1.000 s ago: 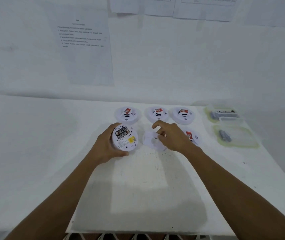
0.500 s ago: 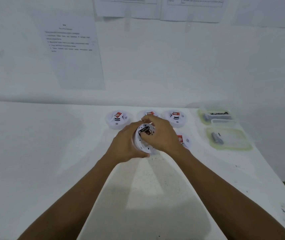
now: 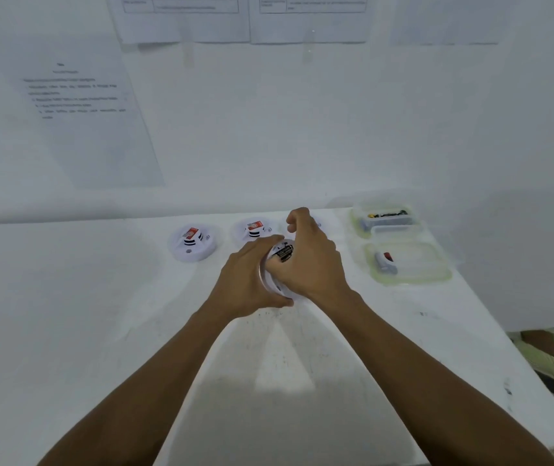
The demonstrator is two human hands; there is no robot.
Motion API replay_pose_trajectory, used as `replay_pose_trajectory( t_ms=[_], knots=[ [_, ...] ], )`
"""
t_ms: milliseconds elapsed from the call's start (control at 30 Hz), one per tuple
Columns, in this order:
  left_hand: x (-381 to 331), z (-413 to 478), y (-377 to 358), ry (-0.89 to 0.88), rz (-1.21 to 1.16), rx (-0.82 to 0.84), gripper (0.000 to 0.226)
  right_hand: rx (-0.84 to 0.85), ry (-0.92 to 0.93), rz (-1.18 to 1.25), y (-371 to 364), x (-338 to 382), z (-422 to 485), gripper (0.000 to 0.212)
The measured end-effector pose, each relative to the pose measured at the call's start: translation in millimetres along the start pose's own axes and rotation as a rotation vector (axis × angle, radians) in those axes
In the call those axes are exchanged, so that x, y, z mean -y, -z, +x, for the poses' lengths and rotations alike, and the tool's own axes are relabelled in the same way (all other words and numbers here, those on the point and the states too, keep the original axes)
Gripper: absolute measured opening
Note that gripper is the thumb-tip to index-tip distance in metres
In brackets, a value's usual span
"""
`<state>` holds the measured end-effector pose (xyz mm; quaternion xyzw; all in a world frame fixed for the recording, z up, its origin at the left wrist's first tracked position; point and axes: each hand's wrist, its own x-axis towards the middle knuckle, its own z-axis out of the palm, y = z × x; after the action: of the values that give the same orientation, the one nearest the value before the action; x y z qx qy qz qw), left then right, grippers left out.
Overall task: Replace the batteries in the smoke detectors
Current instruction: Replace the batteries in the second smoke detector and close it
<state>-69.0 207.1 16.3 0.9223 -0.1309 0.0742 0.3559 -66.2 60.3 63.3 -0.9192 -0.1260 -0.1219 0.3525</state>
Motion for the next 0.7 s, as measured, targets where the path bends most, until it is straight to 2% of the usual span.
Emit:
replay_pose_trajectory(
  t_ms=[167,233,333,400,500,567,633,700],
  knots=[
    [-14,10,-8,0.048,-0.017,0.033,0.088,0.001,0.055,0.085,13,-21,0,0.051],
    [-19,11,-11,0.024,-0.102,0.026,0.084,0.015,0.171,0.106,19,-34,-1,0.049],
    [-32,14,-17,0.002,-0.198,0.027,0.085,-0.086,0.409,0.052,24,-49,-4,0.033],
    [-40,19,-24,-0.003,-0.247,0.037,0.085,-0.133,0.465,0.045,30,-58,-3,0.027],
    [-47,26,-33,-0.020,-0.315,0.020,0.090,-0.106,0.320,0.240,54,-69,2,0.029],
    [-52,30,-39,-0.036,-0.332,0.009,0.098,-0.167,0.218,0.392,77,-85,8,0.034],
    [-55,34,-44,-0.045,-0.344,0.010,0.102,-0.246,0.119,0.389,100,-108,17,0.032],
    [-59,38,-49,-0.052,-0.345,0.007,0.101,-0.222,-0.038,0.259,119,-137,30,0.028]
  ],
)
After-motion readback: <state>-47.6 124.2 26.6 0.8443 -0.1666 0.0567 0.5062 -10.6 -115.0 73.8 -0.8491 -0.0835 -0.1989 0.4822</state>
